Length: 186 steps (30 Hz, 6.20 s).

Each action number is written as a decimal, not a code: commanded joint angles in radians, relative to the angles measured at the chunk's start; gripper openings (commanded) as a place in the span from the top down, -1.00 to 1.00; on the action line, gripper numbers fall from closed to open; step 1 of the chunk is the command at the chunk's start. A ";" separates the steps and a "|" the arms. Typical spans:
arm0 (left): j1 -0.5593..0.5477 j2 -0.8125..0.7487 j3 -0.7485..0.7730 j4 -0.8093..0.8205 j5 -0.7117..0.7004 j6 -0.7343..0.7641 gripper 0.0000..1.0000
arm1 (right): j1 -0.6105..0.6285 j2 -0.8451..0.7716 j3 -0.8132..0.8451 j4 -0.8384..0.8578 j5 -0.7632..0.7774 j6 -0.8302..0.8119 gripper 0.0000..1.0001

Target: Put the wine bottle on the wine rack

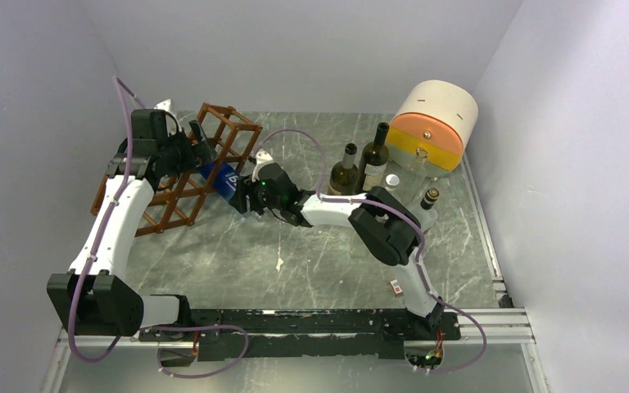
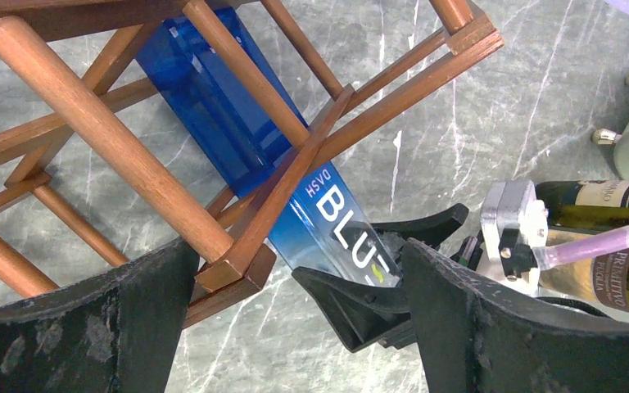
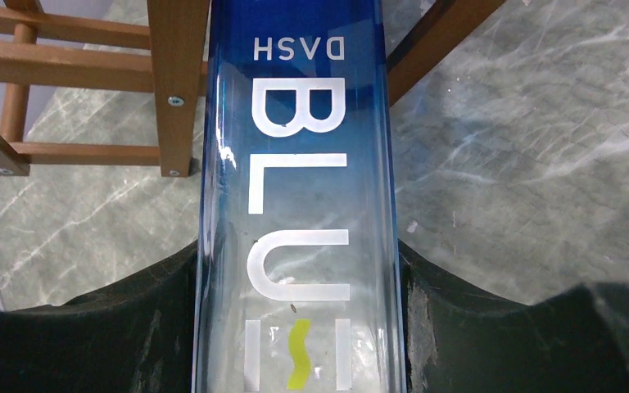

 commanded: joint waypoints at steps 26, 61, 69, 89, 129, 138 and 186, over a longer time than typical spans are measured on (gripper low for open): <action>0.008 -0.046 0.079 -0.035 -0.164 -0.002 -0.94 | 0.004 0.071 0.293 0.013 0.124 -0.077 -0.83; 0.244 -0.260 -0.096 -0.242 -0.475 -0.144 -0.41 | 0.001 -0.541 -0.011 -0.345 0.082 -0.145 -0.57; 0.248 -0.215 -0.099 -0.208 -0.332 -0.178 0.04 | -0.002 -0.601 -0.042 -0.353 0.145 -0.166 -0.56; 0.248 -0.080 -0.073 0.024 0.065 -0.187 0.31 | -0.016 -0.703 0.009 -0.531 0.465 -0.178 -0.53; -0.034 -0.339 -0.087 0.263 0.544 0.174 -0.70 | -0.272 -0.706 0.022 -0.791 0.458 -0.224 -0.18; -0.048 -0.355 -0.159 0.344 0.553 0.145 -0.77 | -0.272 -0.704 -0.009 -0.790 0.412 -0.270 0.18; -0.592 -0.096 -0.668 1.238 0.577 0.424 -0.80 | -0.270 -0.924 0.030 -0.666 -0.354 -0.238 1.00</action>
